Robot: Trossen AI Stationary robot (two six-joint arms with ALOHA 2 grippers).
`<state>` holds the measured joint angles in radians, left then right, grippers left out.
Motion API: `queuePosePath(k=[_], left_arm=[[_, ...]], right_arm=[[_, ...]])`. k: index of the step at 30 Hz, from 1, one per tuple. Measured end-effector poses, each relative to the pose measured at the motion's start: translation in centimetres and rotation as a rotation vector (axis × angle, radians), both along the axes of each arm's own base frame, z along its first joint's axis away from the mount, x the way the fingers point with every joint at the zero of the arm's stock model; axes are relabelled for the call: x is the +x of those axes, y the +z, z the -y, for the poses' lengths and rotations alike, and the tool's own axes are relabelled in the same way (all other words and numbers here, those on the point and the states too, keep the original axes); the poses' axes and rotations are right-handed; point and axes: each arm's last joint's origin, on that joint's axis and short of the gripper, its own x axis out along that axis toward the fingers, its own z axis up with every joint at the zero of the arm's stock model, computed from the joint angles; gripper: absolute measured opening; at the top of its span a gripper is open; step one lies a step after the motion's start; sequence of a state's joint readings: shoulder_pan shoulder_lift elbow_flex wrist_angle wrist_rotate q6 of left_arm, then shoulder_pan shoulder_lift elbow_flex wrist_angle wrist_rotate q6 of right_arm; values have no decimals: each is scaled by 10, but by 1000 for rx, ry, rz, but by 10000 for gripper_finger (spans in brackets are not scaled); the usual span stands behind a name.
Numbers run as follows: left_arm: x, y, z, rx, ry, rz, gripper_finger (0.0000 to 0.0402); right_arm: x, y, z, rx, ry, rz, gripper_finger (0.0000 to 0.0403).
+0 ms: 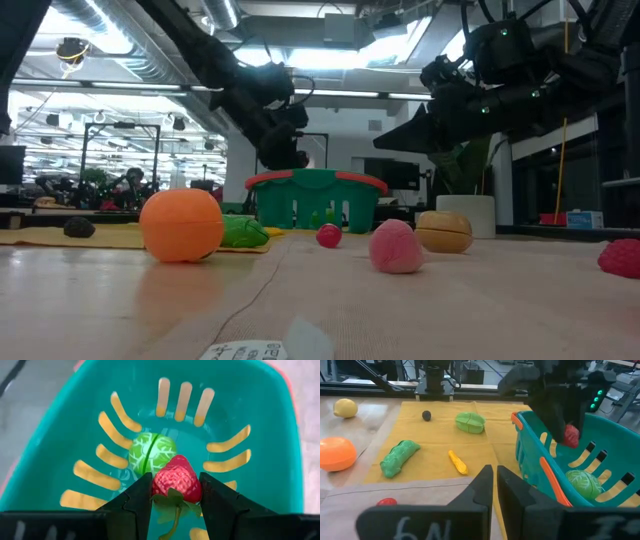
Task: Pick and placing Produce into tupperware
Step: Put the top red strawberry into the blue basket, then put the green starfruit into the blue basket
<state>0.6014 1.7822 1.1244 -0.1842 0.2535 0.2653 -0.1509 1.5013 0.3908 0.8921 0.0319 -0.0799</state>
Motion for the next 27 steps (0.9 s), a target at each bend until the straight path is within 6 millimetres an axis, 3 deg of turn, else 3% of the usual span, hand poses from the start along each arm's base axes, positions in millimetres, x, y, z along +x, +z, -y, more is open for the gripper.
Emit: queuePosePath(k=[9, 20, 27], left_arm=[[1, -4, -1, 18, -11, -13, 136], [2, -3, -2, 30, -17, -5, 185], [1, -4, -1, 28, -17, -9, 183]], right_arm=[[0, -1, 0, 1, 0, -5, 28], [0, -1, 0, 1, 0, -6, 28], [0, -1, 0, 1, 0, -5, 28]])
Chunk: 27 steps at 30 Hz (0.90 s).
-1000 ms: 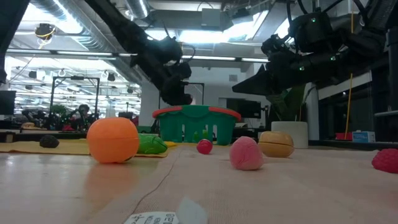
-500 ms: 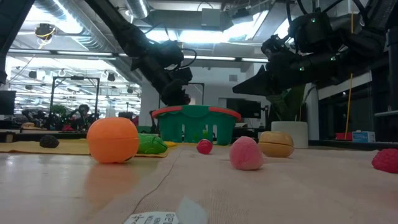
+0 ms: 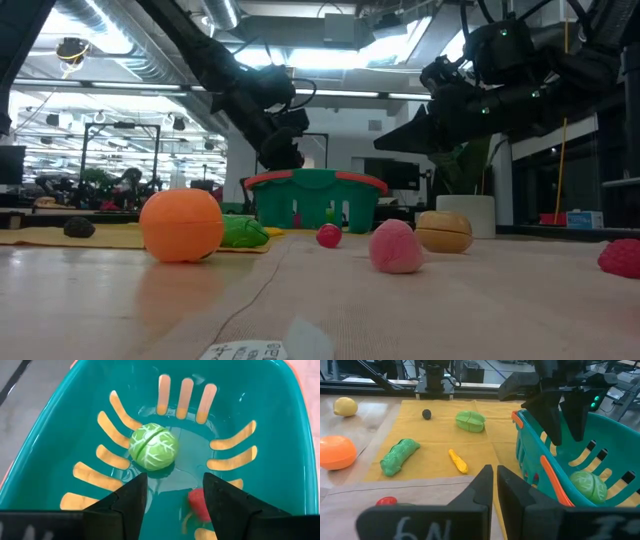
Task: Pick and placing Produce into tupperware
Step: Put the green starfruit into the blue basket
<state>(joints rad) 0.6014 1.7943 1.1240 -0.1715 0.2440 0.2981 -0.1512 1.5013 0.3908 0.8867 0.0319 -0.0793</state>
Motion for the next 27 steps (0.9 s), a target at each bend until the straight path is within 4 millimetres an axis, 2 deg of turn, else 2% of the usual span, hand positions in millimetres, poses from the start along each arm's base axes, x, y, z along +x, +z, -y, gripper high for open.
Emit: queuePosePath(k=[5, 10, 13, 16, 21, 27], left_arm=[[-2, 6, 1, 23, -15, 7, 179], [-9, 35, 8, 29, -68, 94, 179], [-18, 55, 15, 34, -108, 137, 179], [-30, 67, 26, 41, -137, 169, 179], [-62, 70, 51, 54, -137, 211, 179], [-101, 59, 89, 93, -109, 370, 179]], right_arm=[[0, 0, 0, 0, -1, 1, 28], [0, 2, 0, -4, 0, 15, 28], [0, 2, 0, -6, 0, 14, 28], [0, 1, 0, -5, 0, 9, 28], [0, 1, 0, -9, 1, 9, 28], [0, 1, 0, -8, 1, 7, 28]])
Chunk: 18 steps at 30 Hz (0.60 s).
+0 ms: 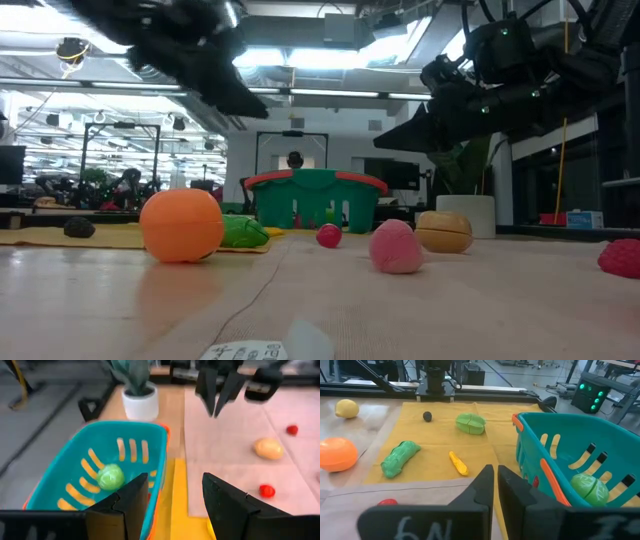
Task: Pick and placing Produce into tupperware
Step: Put the green starfruit into the blue basket
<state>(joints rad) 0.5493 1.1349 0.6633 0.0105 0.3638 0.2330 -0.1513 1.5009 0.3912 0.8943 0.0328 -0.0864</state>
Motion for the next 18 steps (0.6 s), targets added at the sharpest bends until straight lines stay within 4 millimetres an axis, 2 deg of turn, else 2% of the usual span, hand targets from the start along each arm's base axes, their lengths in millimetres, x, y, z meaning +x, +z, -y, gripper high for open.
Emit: queuePosePath(k=[5, 9, 18], left_arm=[[-27, -14, 22, 17, 102, 39, 179], [-42, -23, 35, 22, 106, 56, 179], [-49, -28, 45, 24, 87, 77, 179]], right_arm=[[0, 1, 0, -1, 0, 6, 28], [0, 1, 0, -2, 0, 7, 28], [0, 1, 0, -1, 0, 6, 28]])
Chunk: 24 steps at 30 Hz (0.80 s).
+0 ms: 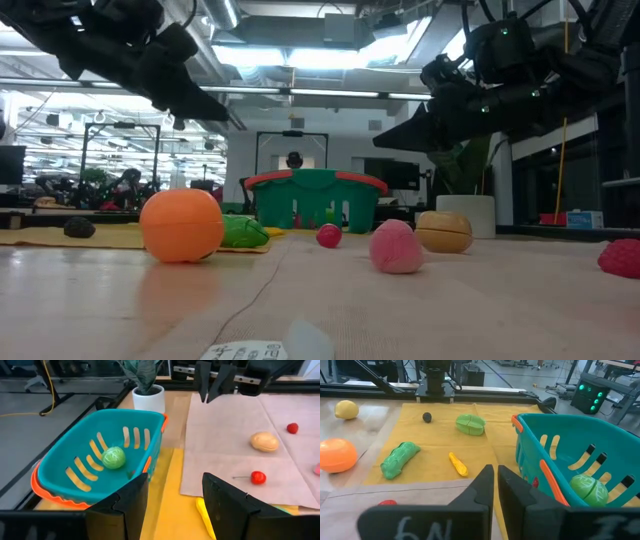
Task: Pick and placing Produce into tupperware
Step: Put the green starfruit into the blue basket
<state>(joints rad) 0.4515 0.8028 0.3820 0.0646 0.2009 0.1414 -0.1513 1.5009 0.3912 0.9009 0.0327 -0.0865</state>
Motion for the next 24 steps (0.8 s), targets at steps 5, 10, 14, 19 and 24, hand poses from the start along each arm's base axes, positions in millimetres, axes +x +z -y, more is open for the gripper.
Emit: queuePosePath(k=[5, 10, 14, 19, 24], left_arm=[[0, 0, 0, -2, -1, -3, 179], [0, 0, -1, 13, 43, -11, 179], [-1, -1, -2, 21, 78, -16, 197], [-1, -1, -3, -8, 110, -11, 241], [0, -2, -1, -75, 126, -3, 259]], right_arm=[[0, 0, 0, 1, 0, -5, 28], [0, -1, 0, 1, 0, -6, 28], [0, -1, 0, 1, 0, -6, 28], [0, -1, 0, 2, 0, -13, 28], [0, -1, 0, 2, 0, -13, 28]])
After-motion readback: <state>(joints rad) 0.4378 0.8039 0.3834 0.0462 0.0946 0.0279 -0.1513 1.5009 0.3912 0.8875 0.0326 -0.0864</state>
